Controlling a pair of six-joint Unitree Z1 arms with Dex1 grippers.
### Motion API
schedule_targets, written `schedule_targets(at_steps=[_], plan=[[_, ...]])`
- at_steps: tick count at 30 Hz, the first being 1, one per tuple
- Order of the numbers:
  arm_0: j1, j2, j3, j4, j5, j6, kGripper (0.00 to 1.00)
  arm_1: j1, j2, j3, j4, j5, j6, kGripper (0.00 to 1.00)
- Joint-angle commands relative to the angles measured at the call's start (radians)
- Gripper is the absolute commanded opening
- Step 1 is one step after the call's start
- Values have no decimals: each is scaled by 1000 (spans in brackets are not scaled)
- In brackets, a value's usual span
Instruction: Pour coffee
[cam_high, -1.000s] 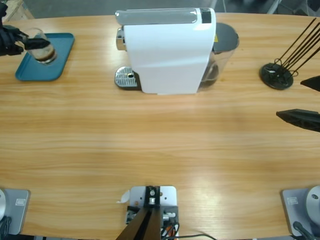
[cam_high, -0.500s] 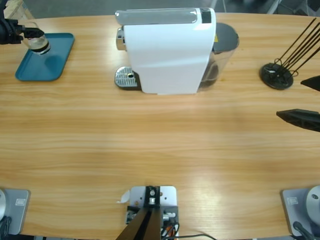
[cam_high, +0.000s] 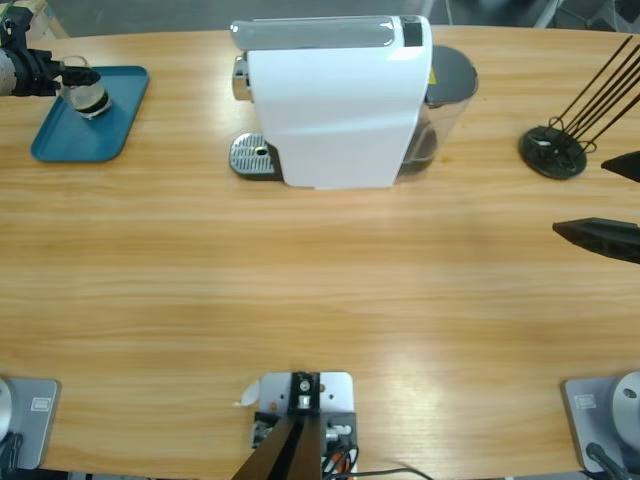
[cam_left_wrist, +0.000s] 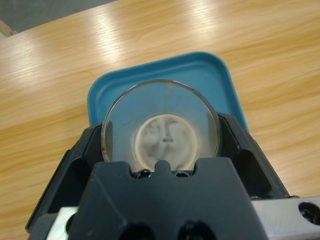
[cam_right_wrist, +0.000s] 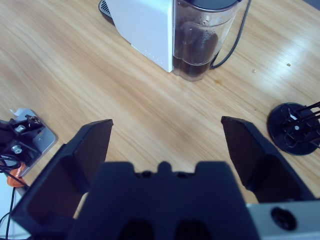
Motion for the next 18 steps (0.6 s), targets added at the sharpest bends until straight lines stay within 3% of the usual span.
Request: schedule_targets(at_steps=[1,8,12,18], plan=[[-13,48,2,5,5,-18,996,12,2,3,-9,6,-1,1000],[-12,-8,53,5,-10,-17,996,12,-8,4,-8,2,-1,1000],[16,-184,148,19,23,-21,996,12,-22,8,-8,-14,-1,1000],[2,-607,170,442,80,-57,996,12,-38,12,-9,-20,-1,1000]])
